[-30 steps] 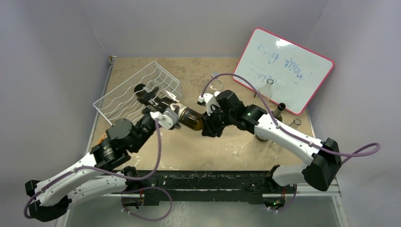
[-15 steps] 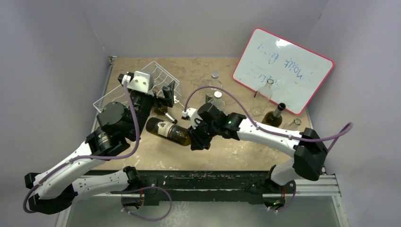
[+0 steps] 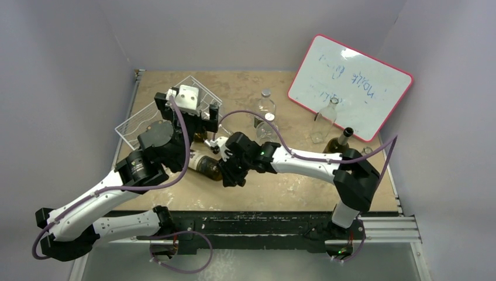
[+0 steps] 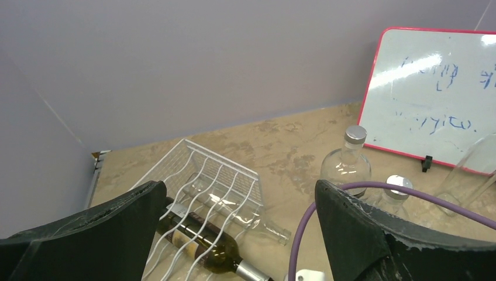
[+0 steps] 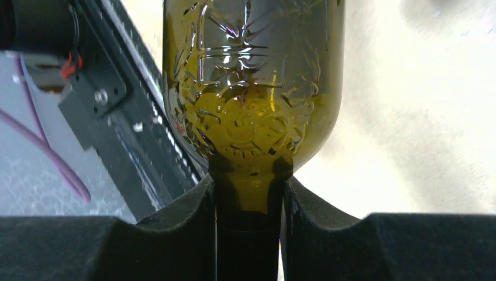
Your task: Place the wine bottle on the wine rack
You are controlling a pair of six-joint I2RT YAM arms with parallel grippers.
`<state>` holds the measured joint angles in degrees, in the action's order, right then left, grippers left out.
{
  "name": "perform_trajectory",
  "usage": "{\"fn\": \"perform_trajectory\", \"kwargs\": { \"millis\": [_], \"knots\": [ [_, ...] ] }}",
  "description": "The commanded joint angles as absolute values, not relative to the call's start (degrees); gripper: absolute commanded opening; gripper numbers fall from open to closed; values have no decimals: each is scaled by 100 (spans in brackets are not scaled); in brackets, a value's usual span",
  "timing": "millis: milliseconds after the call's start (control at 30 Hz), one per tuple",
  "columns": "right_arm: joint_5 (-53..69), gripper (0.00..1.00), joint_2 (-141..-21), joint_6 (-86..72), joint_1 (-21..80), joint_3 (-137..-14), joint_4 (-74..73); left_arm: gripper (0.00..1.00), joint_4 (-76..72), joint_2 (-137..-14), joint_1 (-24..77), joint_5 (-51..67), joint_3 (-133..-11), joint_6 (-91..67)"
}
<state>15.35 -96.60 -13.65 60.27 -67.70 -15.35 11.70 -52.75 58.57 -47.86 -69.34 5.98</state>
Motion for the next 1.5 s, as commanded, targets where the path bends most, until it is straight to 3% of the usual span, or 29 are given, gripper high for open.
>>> {"fn": "perform_trajectory", "kwargs": {
  "millis": [0,633,900,1167,1267,1467],
  "knots": [
    [1091,0,-9677,-1746,6038,-7429,-142,100,1077,-5305,5858,-5116,-7181,594],
    [596,0,-11139,-2659,6135,-8350,1450,100,922,-5422,5862,-5162,-7440,678],
    [146,0,-12110,-3628,6235,-9595,1476,100,927,-5436,5862,-5120,-7477,771],
    [-233,0,-12915,-3617,6349,-10626,1248,100,1197,-5384,5860,-5136,-7605,721],
    [-327,4,-13121,-3638,6346,-10864,1198,100,1326,-5382,5861,-5090,-7641,736],
    [-695,22,-13468,-3621,6362,-11461,886,100,1349,-5353,5859,-5097,-7588,787]
  ]
}}
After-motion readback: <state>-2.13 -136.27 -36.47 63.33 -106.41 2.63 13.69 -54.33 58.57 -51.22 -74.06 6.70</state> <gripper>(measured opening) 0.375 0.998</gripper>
